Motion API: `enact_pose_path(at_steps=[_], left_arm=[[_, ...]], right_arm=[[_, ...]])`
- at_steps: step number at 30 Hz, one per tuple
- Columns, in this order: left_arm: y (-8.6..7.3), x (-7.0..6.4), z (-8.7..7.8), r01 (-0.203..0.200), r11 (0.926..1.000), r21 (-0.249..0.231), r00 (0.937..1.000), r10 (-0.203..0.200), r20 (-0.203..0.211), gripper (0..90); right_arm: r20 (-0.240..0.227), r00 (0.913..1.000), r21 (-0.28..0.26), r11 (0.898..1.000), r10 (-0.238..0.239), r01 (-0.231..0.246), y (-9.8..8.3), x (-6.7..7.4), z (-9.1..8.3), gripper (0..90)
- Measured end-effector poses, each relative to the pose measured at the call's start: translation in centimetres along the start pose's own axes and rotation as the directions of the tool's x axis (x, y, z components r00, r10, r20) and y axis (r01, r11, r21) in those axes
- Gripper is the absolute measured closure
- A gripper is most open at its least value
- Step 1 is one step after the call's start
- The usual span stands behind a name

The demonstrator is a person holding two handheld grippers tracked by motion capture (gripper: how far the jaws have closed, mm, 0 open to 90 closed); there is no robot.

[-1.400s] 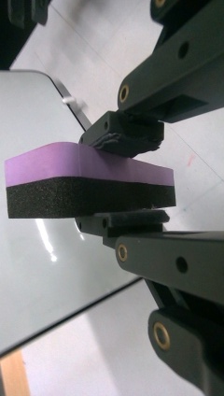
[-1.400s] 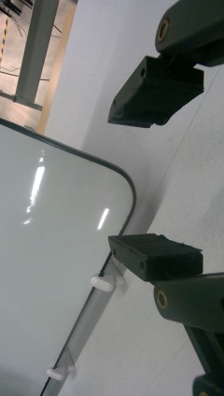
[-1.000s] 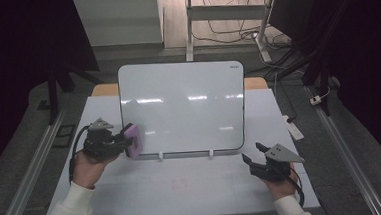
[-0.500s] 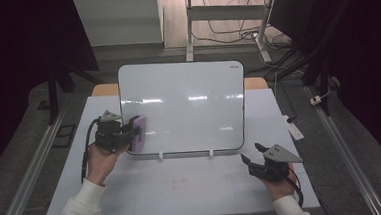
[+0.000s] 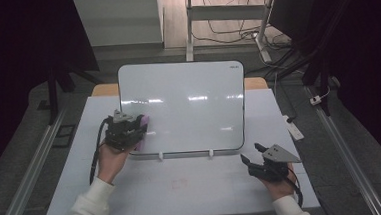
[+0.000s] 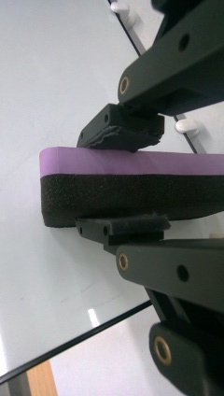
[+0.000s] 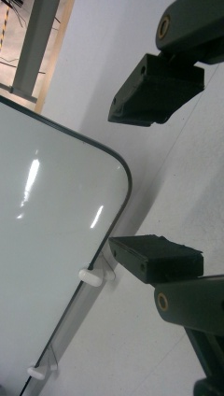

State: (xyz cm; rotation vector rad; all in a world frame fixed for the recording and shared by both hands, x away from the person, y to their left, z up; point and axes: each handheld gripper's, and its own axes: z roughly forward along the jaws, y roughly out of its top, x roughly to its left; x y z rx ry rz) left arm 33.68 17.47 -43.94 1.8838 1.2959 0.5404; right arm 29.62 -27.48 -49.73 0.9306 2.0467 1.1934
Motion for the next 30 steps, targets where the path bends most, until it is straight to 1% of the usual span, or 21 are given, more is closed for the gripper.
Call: enact_pose_path(at_steps=[4,7,15,22,28,30], left_arm=[[-0.1,-0.2,0.2,-0.008,0.9999,-0.007,0.9999,0.008,-0.012,56.0],[-0.1,-0.2,0.2,0.0,0.9999,-0.013,1.0,0.0,-0.003,55.4],[-0.2,-0.1,-0.5,-0.003,0.9987,-0.051,0.9994,0.005,0.035,46.2],[-0.6,0.4,-1.8,-0.003,0.9968,-0.08,0.9956,0.01,0.093,38.6],[-1.9,1.1,-3.3,-0.019,0.9968,-0.078,0.99,0.03,0.138,35.0],[-2.4,1.3,-3.8,-0.023,0.9965,-0.08,0.9865,0.036,0.16,34.5]], right_arm=[[0.003,1.0,0.0,1.0,0.003,-0.003,-0.1,-0.1,0.0,33.4],[0.004,1.0,0.001,1.0,0.001,-0.001,-0.1,-0.1,-0.1,33.4],[0.004,1.0,-0.002,1.0,-0.002,0.002,0.0,0.0,0.0,33.4],[0.0,1.0,0.001,1.0,-0.001,0.001,0.0,-0.2,0.0,33.4],[0.004,1.0,-0.001,1.0,0.006,-0.006,-0.1,-0.6,-0.1,33.4],[0.0,1.0,-0.003,1.0,0.006,-0.006,-0.1,-0.6,-0.2,33.4]])
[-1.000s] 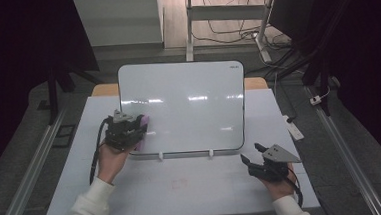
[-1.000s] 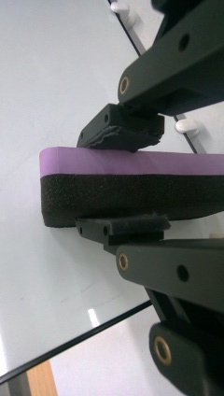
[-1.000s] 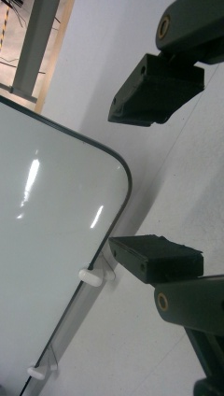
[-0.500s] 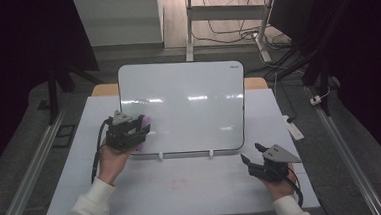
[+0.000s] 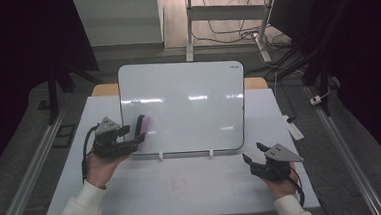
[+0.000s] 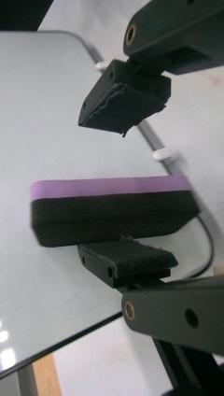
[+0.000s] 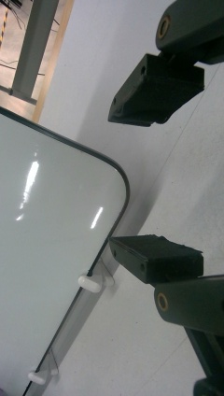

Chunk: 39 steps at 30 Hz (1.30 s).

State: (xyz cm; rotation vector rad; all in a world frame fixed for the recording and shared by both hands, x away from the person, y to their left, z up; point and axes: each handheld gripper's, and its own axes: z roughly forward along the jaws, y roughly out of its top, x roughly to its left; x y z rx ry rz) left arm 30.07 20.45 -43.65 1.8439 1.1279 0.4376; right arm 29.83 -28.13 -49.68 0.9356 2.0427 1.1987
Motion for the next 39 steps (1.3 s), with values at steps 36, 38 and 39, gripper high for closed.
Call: enact_pose_path(at_steps=[36,38,39], left_arm=[[-9.8,2.1,-3.2,-0.019,0.9982,0.057,0.9983,0.016,0.057,24.2],[-9.8,2.2,-3.1,-0.015,0.998,0.061,0.9985,0.012,0.053,24.0],[-9.8,2.2,-3.1,-0.011,0.998,0.062,0.9986,0.008,0.053,24.0]], right_arm=[[-0.123,0.9904,0.093,0.993,-0.063,0.074,-1.2,-1.3,0.7,31.3],[-0.125,0.99,0.091,0.993,-0.066,0.077,-1.2,-1.3,0.8,31.2],[-0.125,0.9902,0.092,0.993,-0.063,0.075,-1.2,-1.2,0.8,31.1]])
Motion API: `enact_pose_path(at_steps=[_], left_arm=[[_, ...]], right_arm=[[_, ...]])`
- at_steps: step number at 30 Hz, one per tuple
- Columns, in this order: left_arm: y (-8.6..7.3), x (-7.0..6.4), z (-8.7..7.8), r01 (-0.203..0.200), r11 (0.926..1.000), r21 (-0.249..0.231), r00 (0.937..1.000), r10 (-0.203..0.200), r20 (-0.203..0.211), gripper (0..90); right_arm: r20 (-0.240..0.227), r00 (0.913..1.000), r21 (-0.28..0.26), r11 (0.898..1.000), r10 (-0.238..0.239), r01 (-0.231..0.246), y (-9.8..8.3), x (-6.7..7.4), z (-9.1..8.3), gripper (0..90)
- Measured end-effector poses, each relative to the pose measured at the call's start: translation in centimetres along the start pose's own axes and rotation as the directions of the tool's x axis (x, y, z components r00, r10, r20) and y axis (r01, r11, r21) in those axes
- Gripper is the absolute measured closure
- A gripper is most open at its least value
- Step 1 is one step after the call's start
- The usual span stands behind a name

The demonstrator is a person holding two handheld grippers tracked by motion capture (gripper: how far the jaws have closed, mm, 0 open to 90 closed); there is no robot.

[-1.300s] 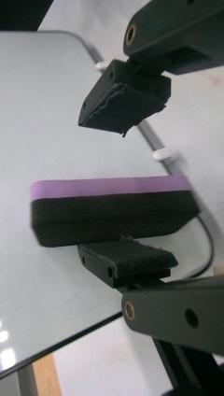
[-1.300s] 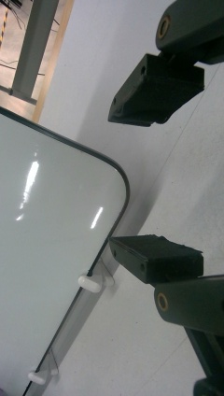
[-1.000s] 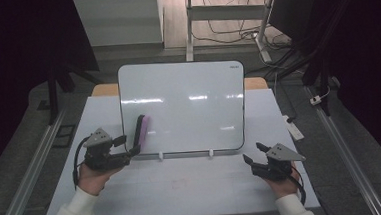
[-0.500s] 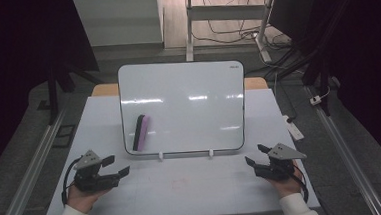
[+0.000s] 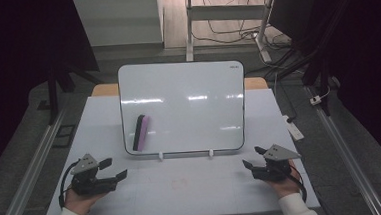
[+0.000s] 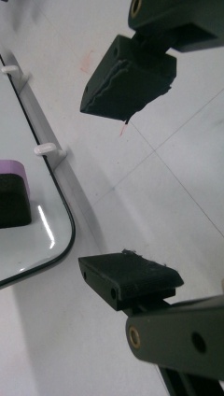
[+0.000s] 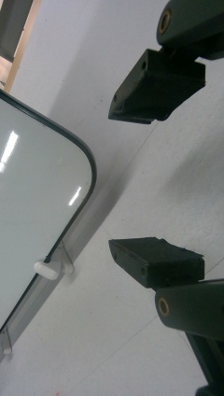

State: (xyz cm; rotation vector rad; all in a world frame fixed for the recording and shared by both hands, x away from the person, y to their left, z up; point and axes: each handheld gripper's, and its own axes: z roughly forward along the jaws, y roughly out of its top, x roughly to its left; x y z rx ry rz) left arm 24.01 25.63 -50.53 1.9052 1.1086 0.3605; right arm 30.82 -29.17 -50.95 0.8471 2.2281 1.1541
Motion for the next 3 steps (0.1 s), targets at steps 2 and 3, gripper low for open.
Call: enact_pose_path(at_steps=[2,3], left_arm=[[-0.05,0.06,-0.01,0.002,1.0,-0.001,1.0,-0.002,-0.001,23.6],[-0.06,0.06,-0.01,0.002,1.0,-0.001,1.0,-0.002,-0.002,23.5]], right_arm=[[-0.002,1.0,-0.004,1.0,0.002,-0.002,-0.02,0.0,-0.01,30.8],[-0.003,1.0,-0.007,1.0,0.003,-0.003,-0.01,0.0,-0.02,30.6]])
